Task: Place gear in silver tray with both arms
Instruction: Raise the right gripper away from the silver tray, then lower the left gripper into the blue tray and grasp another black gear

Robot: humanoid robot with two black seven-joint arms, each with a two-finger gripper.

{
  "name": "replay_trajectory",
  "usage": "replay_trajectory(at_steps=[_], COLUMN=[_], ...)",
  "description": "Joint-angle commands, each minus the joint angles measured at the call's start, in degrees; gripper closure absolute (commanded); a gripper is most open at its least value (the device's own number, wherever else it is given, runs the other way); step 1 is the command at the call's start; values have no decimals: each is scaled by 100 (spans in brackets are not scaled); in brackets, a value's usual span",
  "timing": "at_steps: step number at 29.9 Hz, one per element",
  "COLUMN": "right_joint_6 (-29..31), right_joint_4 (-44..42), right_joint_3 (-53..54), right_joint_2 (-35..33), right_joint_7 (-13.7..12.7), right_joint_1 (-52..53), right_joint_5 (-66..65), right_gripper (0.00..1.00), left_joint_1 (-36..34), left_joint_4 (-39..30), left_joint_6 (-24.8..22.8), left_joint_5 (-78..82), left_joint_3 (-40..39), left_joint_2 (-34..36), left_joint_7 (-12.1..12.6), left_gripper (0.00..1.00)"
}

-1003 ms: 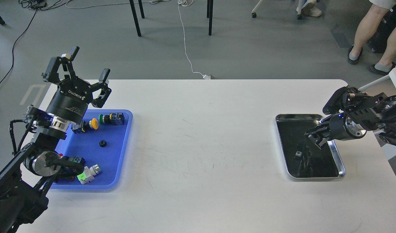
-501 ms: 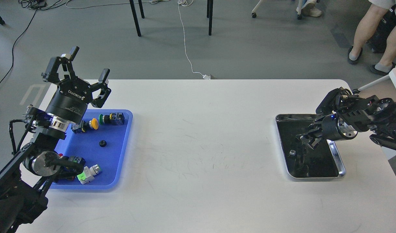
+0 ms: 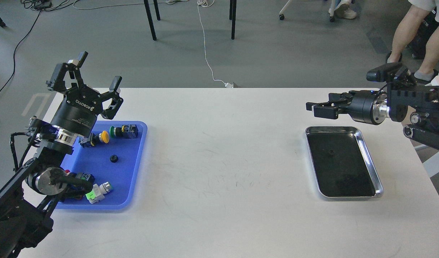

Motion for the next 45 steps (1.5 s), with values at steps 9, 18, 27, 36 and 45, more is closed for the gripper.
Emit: replay_trajectory(at_steps=[9, 18, 27, 36, 45], right_joint_6=[-10, 112, 912, 939, 939], right_joint_4=[262, 376, 482, 508, 508], right_joint_3=[3790, 3941, 4046, 4029, 4011], right_joint_2=[668, 809, 747, 730, 721], right_joint_7=[1, 1, 1, 1, 1], right_joint_1=[-2395, -2738, -3248, -3301, -3283], right_joint_5=[3071, 5876, 6256, 6221, 6186], right_gripper=[3, 2, 1, 1, 1], left_joint_1=[-450, -600, -1021, -2366, -2560], left_joint_4=[44, -166, -878, -730, 96], left_joint_6=[0, 0, 0, 760, 954], left_joint_5=[272, 4003, 7002, 9714, 9714], left_joint_3=[135, 759, 2251, 4054, 4898], left_joint_2=[186, 494, 1951, 2999, 2798], left_joint_7=[-9, -260, -260, -260, -260], left_gripper=[2, 2, 2, 3, 19])
